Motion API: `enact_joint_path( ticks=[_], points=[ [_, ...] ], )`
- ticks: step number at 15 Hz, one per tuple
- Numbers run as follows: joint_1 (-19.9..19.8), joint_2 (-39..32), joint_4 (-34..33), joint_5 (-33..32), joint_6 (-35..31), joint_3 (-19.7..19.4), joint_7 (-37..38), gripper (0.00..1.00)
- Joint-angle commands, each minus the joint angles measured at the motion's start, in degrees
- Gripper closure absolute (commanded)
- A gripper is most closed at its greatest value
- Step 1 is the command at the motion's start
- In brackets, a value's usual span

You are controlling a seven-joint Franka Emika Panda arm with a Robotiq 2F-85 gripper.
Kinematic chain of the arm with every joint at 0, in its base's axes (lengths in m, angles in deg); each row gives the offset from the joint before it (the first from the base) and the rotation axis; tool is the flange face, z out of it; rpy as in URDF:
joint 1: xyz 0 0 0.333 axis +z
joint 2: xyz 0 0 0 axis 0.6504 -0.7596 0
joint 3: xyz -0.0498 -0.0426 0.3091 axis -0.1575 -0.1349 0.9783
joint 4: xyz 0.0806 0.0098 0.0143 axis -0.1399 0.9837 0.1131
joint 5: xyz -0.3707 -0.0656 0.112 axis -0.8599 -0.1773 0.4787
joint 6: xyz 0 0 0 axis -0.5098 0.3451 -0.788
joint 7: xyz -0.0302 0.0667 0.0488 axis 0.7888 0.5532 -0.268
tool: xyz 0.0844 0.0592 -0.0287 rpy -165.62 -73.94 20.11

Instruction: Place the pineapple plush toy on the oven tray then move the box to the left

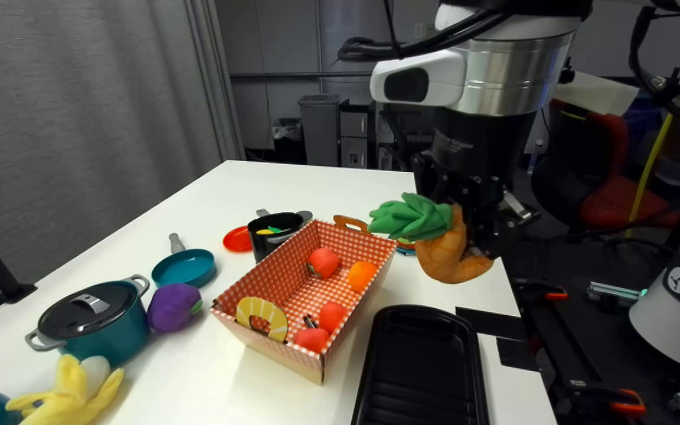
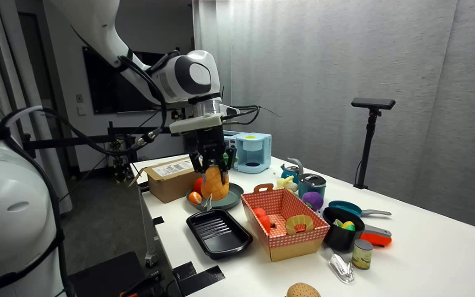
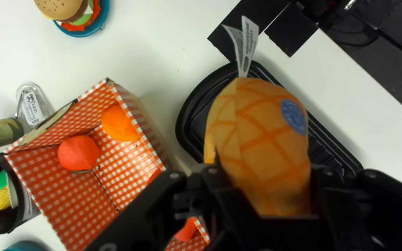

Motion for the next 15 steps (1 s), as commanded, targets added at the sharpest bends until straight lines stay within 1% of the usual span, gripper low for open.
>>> enact_joint_path(
  ticks=[1,2,3,5,6,15],
  points=[
    [-0.1,4.9,2.9,-0.3,1.7,-0.6,-0.8,0.3],
    [-0.2,5.0,3.0,-0.5,1.7,-0.8,-1.2,0.23],
    [-0.3,5.1,3.1,-0.6,1.7,-1.0,-1.3,0.14],
    [-0.5,4.6,3.0,-1.1,1.6,-1.5,-2.1,0.01],
    [-0.7,4.2,2.8,-1.3,1.6,-1.8,-2.4,0.0],
    [-2.7,-0.6,-0.4,-4.5,1.0,-3.7,-5.0,0.0]
  ],
)
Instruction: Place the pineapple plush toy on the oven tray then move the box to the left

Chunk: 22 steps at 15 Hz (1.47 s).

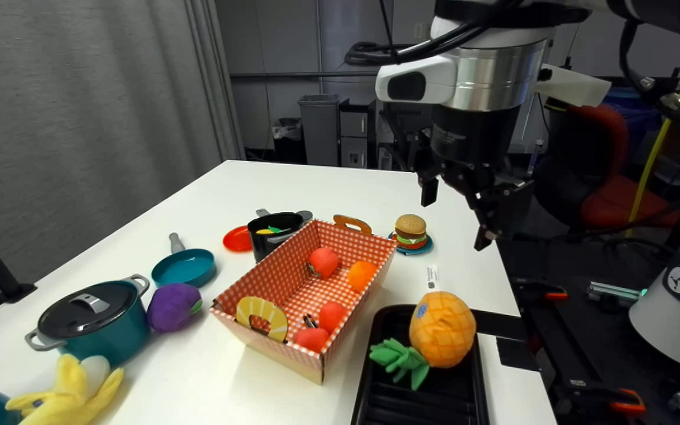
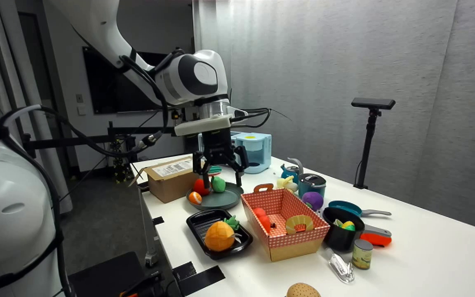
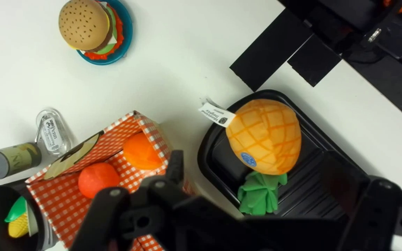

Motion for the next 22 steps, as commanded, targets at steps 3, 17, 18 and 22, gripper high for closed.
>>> enact_joint_path(
  ticks=[3,17,18,22],
  points=[
    [-1.6,-5.1,-5.7,-2.8,-1.9,-0.8,-1.7,0.0],
    [-2.3,-24.7,-25.1,-1.4,-8.4,-0.2,-3.5,0.0],
    [-2.3,-25.5,-26.1,-1.4,-8.3,-0.1,-3.7,0.0],
    [-2.2,-27.6,-27.8,-1.4,-7.9,0.2,-3.4,0.0]
  ],
)
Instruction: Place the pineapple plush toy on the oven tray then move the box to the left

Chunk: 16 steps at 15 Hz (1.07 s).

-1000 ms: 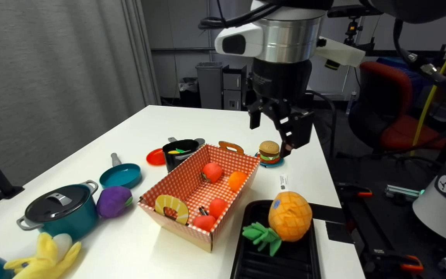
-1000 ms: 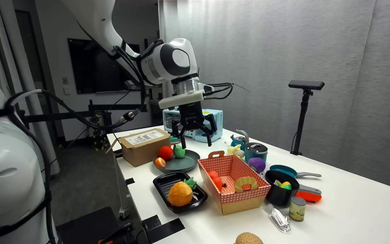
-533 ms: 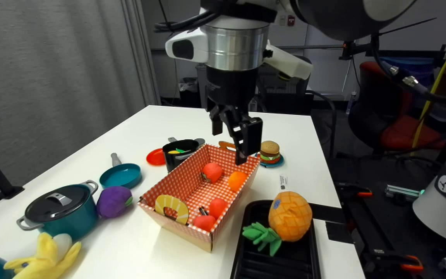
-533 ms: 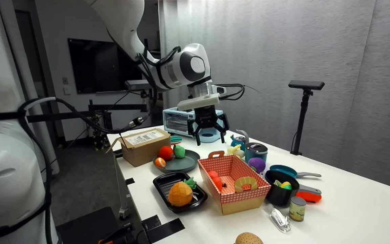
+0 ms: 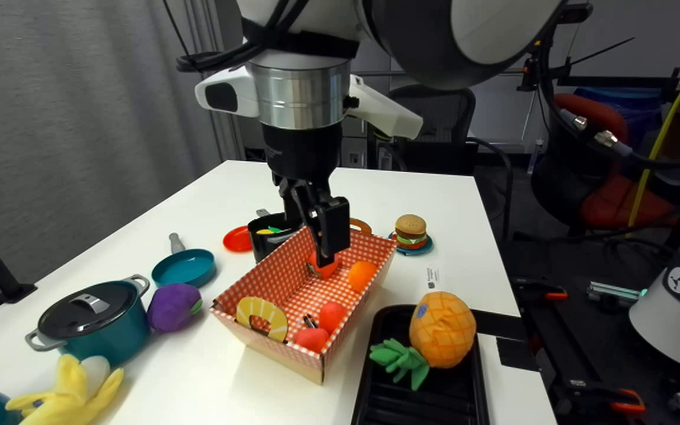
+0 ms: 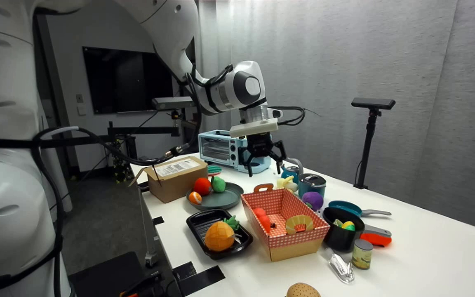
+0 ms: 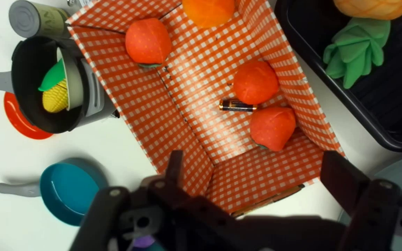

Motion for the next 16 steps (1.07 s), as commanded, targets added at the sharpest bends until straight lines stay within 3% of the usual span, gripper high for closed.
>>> enact_joint_path(
  ticks=[1,3,4,5,11,14,16],
  points=[
    [0.0,-2.1,-2.2,0.3,0.9,0.7,-1.0,0.0],
    [0.1,-2.8,-1.5,0.6,0.7,1.1,-1.2,0.0],
    [0.2,-3.4,-1.2,0.8,0.5,1.3,-1.1,0.08],
    [0.2,-4.0,-1.1,0.8,0.4,1.5,-1.0,0.26],
    [-0.2,-9.9,-1.9,0.6,-1.5,1.6,-1.1,0.73],
    [-0.3,-12.6,-2.5,0.0,-2.0,1.1,-0.6,0.96],
    [-0.4,-13.8,-2.8,-0.1,-2.1,0.9,-0.5,1.0]
  ],
)
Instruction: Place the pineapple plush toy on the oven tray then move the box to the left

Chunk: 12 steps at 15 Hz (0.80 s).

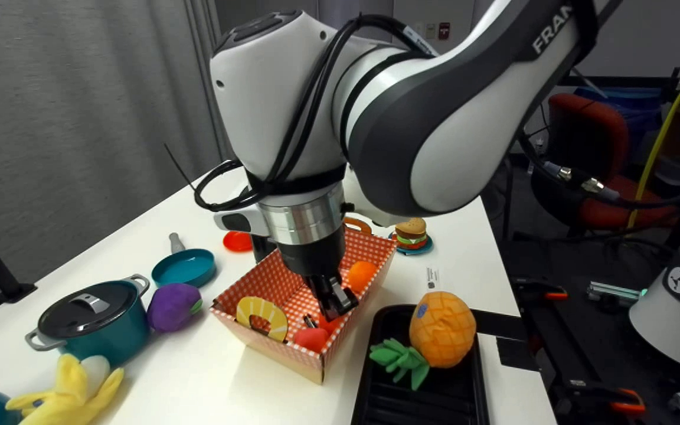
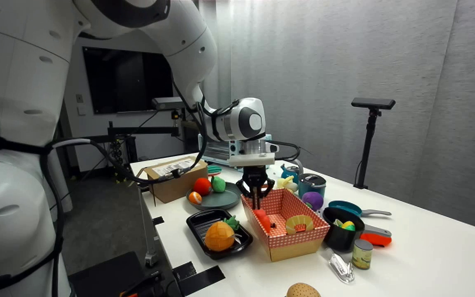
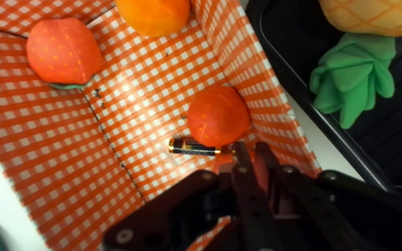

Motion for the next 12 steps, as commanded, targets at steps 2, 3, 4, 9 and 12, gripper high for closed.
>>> enact_joint_path(
  ticks=[2,3,4,9,12],
  points=[
    [-0.3,-3.1,-2.3,-0.5,-0.6,-0.5,-0.4,1.0],
    [-0.1,-3.5,-2.8,-0.6,-0.7,-0.4,-0.4,1.0],
    [0.0,-3.7,-3.3,-0.4,-0.7,-0.2,-0.5,1.0],
    [1.0,-3.7,-6.4,0.0,-1.1,1.5,-1.3,1.0],
    [1.5,-4.3,-8.5,0.1,-1.2,2.3,-1.7,1.0]
  ],
)
